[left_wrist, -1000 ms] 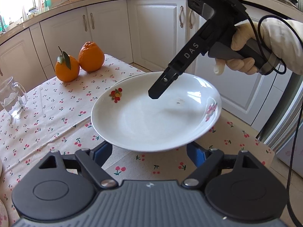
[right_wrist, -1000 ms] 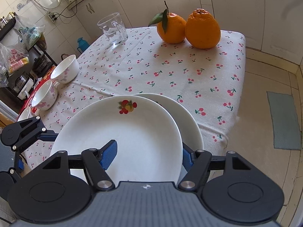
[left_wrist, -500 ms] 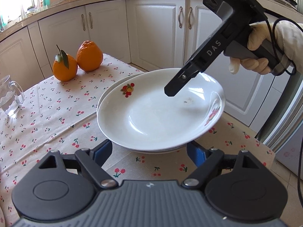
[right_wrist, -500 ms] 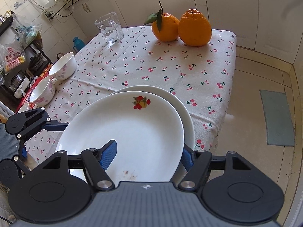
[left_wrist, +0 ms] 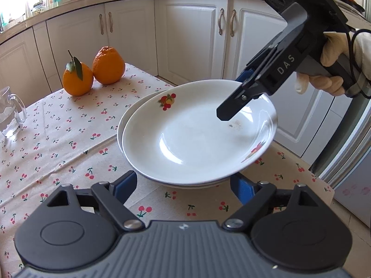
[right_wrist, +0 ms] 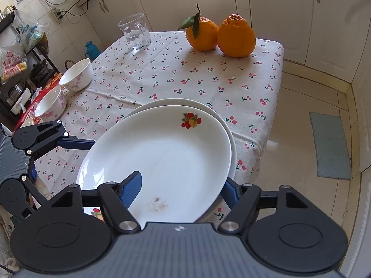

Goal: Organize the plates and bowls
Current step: 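Lower the plate onto the plate stack and open the right tool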

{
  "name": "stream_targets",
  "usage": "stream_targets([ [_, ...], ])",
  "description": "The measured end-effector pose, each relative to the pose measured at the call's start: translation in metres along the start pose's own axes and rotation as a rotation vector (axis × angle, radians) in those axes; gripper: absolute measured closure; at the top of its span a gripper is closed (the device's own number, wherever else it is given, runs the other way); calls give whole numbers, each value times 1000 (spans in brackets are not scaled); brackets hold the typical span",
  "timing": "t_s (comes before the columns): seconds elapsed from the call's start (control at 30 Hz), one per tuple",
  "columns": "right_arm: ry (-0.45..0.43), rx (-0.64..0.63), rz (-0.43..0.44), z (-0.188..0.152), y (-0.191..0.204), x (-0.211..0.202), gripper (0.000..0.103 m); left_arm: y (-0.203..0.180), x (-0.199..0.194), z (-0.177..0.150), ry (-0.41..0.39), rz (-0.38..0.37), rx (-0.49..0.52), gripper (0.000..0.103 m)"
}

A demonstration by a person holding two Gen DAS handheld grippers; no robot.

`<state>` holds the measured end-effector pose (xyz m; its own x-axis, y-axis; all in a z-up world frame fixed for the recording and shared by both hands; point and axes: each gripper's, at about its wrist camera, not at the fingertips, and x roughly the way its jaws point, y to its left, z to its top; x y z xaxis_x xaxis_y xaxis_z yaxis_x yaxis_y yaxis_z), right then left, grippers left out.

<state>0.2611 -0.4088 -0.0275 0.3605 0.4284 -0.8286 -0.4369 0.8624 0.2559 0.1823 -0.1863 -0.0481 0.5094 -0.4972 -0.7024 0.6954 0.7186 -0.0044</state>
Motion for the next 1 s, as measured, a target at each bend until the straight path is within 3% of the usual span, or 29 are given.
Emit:
stream_targets([
  [1.0, 82, -32, -162, -7, 31, 5, 16, -3, -5, -5, -9, 10, 23, 15],
])
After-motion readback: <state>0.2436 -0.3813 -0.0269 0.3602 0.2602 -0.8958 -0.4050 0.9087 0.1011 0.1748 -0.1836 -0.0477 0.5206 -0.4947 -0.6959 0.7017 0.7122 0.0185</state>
